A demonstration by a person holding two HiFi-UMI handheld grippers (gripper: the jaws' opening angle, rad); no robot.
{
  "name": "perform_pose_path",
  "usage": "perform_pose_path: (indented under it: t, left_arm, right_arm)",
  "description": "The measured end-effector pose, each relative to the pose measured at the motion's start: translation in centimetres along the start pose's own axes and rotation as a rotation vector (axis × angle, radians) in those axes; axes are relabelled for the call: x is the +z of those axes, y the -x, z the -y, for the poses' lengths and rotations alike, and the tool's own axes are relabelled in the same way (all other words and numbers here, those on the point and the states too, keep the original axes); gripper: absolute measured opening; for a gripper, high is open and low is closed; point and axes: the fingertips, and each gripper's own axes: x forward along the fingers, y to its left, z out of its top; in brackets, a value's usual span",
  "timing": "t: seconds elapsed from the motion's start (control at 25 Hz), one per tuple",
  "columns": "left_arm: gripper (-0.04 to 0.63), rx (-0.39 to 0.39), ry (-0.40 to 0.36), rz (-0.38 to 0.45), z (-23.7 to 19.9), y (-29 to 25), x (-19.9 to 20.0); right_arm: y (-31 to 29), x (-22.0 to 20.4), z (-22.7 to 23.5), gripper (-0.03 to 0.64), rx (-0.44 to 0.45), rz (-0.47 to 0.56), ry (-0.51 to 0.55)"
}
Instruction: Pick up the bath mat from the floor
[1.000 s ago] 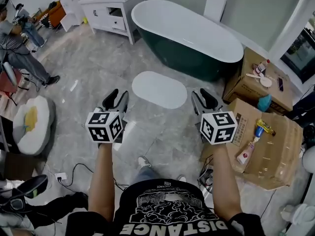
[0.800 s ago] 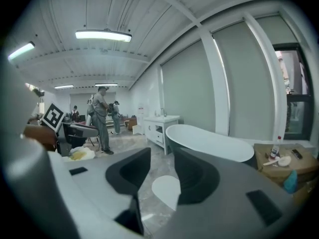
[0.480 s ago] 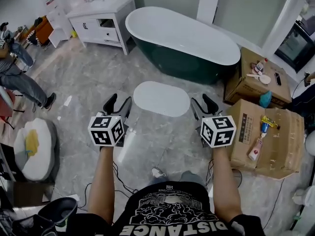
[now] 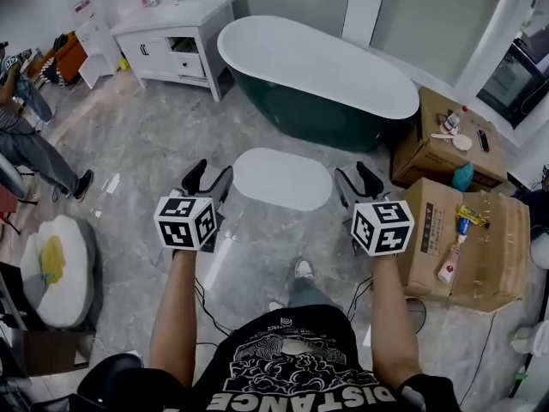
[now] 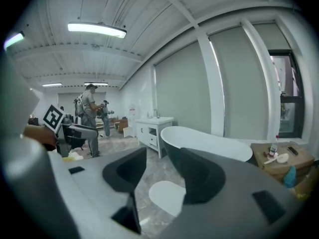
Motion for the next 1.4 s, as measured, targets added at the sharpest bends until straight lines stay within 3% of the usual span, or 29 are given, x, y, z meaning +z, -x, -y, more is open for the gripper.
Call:
perform_pose_path:
  t: [0.44,1.08,1.4]
  left_arm:
    - [0.261,-0.009,-0.009,-0.008,-3.4,-6.8,1.2]
    - [0.261,-0.025,-0.009,-0.057,-9.2,-28.6,6.8]
    - [0.261,-0.014,0.012,-0.087,-10.9,-34.5,7.1]
  right_arm:
    - [-6.8,0.4,3.3,0.212,-0.029,0.016,-0.047]
    - [-25.0,3.7,16.4,0.222,-0.080,-0.034,-0.099]
    - [-30.1,3.9,20.4,0.224,-0.094,-0.065,-0.113]
